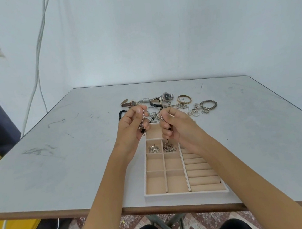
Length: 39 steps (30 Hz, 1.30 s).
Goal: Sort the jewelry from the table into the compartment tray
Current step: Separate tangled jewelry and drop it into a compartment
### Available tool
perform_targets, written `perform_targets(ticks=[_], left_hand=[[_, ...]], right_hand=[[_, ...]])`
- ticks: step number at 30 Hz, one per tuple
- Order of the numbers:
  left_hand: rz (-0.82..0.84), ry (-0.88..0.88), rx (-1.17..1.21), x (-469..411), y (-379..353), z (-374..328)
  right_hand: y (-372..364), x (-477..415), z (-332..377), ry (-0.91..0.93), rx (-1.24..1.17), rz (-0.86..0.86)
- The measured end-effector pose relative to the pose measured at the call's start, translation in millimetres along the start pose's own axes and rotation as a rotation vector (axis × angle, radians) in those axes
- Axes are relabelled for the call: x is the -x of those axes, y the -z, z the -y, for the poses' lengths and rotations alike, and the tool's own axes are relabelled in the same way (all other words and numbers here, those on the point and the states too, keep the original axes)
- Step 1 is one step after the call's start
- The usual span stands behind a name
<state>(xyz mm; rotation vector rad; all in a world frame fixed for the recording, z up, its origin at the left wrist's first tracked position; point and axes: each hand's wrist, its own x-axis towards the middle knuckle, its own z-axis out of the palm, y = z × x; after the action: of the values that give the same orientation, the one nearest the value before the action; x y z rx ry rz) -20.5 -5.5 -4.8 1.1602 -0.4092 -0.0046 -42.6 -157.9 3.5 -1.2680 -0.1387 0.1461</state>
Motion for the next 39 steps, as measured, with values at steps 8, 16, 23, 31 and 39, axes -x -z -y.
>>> perform_targets(ticks=[8,16,23,31,39], left_hand=[[0.006,-0.004,-0.009,0,1,1],[0.008,-0.002,-0.010,-1,3,2],[0.015,-0.011,0.003,-2,4,4],[0.009,0.000,0.010,-3,5,5],[0.001,0.002,-0.029,-3,5,6]], right_hand=[[2,9,-4,0.025,0.236,-0.011],[3,20,5,0.092,0.467,-0.018],[8,18,6,0.108,0.826,-0.084],[11,18,9,0.138,1.112,-0.104],[2,16,14,0.120,1.333,-0.060]])
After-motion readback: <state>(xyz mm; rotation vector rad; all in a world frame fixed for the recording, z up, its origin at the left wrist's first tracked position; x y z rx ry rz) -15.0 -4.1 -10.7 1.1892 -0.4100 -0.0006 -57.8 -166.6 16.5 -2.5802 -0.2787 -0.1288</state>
